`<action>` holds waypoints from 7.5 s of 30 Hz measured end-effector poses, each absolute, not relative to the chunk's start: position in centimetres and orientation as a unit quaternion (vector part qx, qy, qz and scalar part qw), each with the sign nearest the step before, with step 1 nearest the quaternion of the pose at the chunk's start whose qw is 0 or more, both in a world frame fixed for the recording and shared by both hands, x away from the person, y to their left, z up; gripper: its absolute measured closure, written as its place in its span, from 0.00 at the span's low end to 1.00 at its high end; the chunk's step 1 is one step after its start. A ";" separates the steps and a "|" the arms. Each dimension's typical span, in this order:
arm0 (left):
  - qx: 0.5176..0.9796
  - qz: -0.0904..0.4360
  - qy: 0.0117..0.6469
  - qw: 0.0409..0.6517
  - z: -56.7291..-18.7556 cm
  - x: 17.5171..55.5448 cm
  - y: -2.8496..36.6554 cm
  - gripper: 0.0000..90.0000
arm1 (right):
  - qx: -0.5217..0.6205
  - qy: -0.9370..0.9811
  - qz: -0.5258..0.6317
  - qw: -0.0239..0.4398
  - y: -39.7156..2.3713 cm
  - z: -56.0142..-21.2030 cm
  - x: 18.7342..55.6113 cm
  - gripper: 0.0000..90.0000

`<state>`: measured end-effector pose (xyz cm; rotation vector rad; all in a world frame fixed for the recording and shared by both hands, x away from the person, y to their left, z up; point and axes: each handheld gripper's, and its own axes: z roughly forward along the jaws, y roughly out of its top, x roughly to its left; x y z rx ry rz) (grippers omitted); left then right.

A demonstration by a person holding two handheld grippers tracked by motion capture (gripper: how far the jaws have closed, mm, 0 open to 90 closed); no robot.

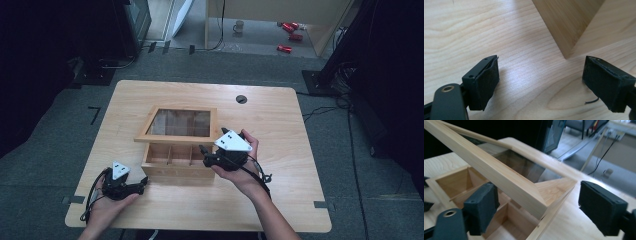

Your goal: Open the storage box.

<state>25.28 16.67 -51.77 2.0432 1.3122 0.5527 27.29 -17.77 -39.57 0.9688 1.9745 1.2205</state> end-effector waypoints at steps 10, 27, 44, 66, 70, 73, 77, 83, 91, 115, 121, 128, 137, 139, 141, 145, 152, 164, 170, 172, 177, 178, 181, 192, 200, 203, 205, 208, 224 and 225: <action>0.776 0.213 0.500 0.319 -51.8 25.3 16.7 0.15 | 0.361 0.734 0.474 0.326 -18.3 -38.1 29.1 0.36; 0.766 0.217 0.513 0.319 -51.8 25.1 17.8 0.17 | 0.333 0.718 0.501 0.349 -18.7 -36.6 31.9 0.61; 0.753 0.228 0.534 0.310 -51.8 25.7 19.2 0.17 | 0.322 0.706 0.514 0.366 -19.4 -35.3 34.7 0.70; 0.754 0.226 0.534 0.310 -51.7 25.7 19.2 0.16 | 0.366 0.673 0.538 0.353 -19.7 -33.9 39.0 0.75; 0.754 0.226 0.534 0.309 -51.7 25.7 19.2 0.16 | 0.385 0.665 0.539 0.343 -19.6 -33.5 40.2 0.75; 0.755 0.226 0.533 0.309 -51.7 25.7 19.2 0.16 | 0.402 0.662 0.538 0.334 -19.6 -33.2 41.5 0.75; 0.754 0.226 0.534 0.309 -51.7 25.7 19.2 0.16 | 0.412 0.659 0.536 0.328 -19.6 -32.9 42.3 0.75; 0.755 0.226 0.533 0.309 -51.7 25.8 19.2 0.16 | 0.440 0.657 0.528 0.311 -19.5 -32.4 44.2 0.75; 0.755 0.225 0.533 0.309 -51.8 25.8 19.1 0.15 | 0.479 0.648 0.513 0.293 -19.3 -32.1 46.9 0.75; 0.757 0.224 0.530 0.310 -51.8 25.9 19.1 0.15 | 0.534 0.630 0.495 0.270 -18.9 -32.7 51.2 0.74; 0.757 0.224 0.530 0.310 -51.8 25.9 19.1 0.15 | 0.535 0.628 0.497 0.267 -19.0 -32.7 51.2 0.74; 0.756 0.223 0.531 0.311 -51.8 25.9 19.1 0.15 | 0.539 0.626 0.510 0.239 -19.0 -31.9 50.0 0.32; 0.757 0.224 0.530 0.310 -51.8 25.9 19.1 0.15 | 0.496 0.659 0.508 0.250 -17.9 -31.0 46.1 0.13; 0.757 0.224 0.530 0.310 -51.8 25.9 19.1 0.15 | 0.487 0.664 0.509 0.250 -17.9 -30.9 45.2 0.11; 0.757 0.225 0.530 0.310 -51.8 25.9 19.1 0.15 | 0.480 0.668 0.509 0.253 -17.9 -30.8 44.3 0.11; 0.757 0.224 0.530 0.310 -51.8 25.9 19.1 0.15 | 0.475 0.673 0.508 0.253 -18.4 -31.1 42.7 0.09; 0.757 0.224 0.530 0.310 -51.8 25.9 19.1 0.15 | 0.465 0.681 0.504 0.257 -19.7 -32.0 39.8 0.08; 0.757 0.225 0.530 0.310 -51.8 25.9 19.1 0.15 | 0.466 0.686 0.494 0.261 -22.0 -33.8 35.3 0.08; 0.757 0.225 0.530 0.310 -51.8 25.9 19.1 0.15 | 0.474 0.686 0.485 0.262 -23.6 -35.3 33.6 0.08; 0.757 0.225 0.530 0.310 -51.8 25.9 19.1 0.15 | 0.481 0.682 0.491 0.247 -24.2 -35.7 33.1 0.08; 0.757 0.225 0.530 0.310 -51.8 25.9 19.1 0.15 | 0.490 0.679 0.489 0.244 -25.9 -37.2 31.5 0.08; 0.757 0.225 0.530 0.310 -51.8 25.9 19.1 0.15 | 0.493 0.677 0.490 0.242 -26.3 -37.4 31.2 0.08; 0.757 0.225 0.530 0.310 -51.8 25.9 19.1 0.15 | 0.498 0.673 0.489 0.244 -27.3 -37.9 30.5 0.08; 0.757 0.224 0.530 0.310 -51.8 25.9 19.1 0.15 | 0.526 0.663 0.458 0.273 -32.0 -40.8 27.7 0.08; 0.757 0.224 0.530 0.310 -51.8 25.9 19.1 0.15 | 0.544 0.659 0.421 0.305 -34.7 -42.8 26.5 0.08; 0.756 0.224 0.531 0.310 -51.8 25.9 19.1 0.15 | 0.549 0.659 0.412 0.309 -35.8 -43.6 26.0 0.08; 0.756 0.224 0.531 0.310 -51.8 25.9 19.0 0.15 | 0.555 0.657 0.408 0.307 -36.6 -44.2 25.5 0.08; 0.756 0.224 0.531 0.310 -51.8 25.9 19.0 0.15 | 0.563 0.654 0.403 0.304 -37.4 -45.0 24.9 0.08; 0.756 0.224 0.531 0.310 -51.8 25.9 19.0 0.15 | 0.596 0.671 0.333 0.289 -40.6 -50.7 22.0 0.09; 0.756 0.224 0.531 0.310 -51.8 25.9 19.0 0.15 | 0.598 0.672 0.331 0.285 -40.7 -50.8 21.9 0.09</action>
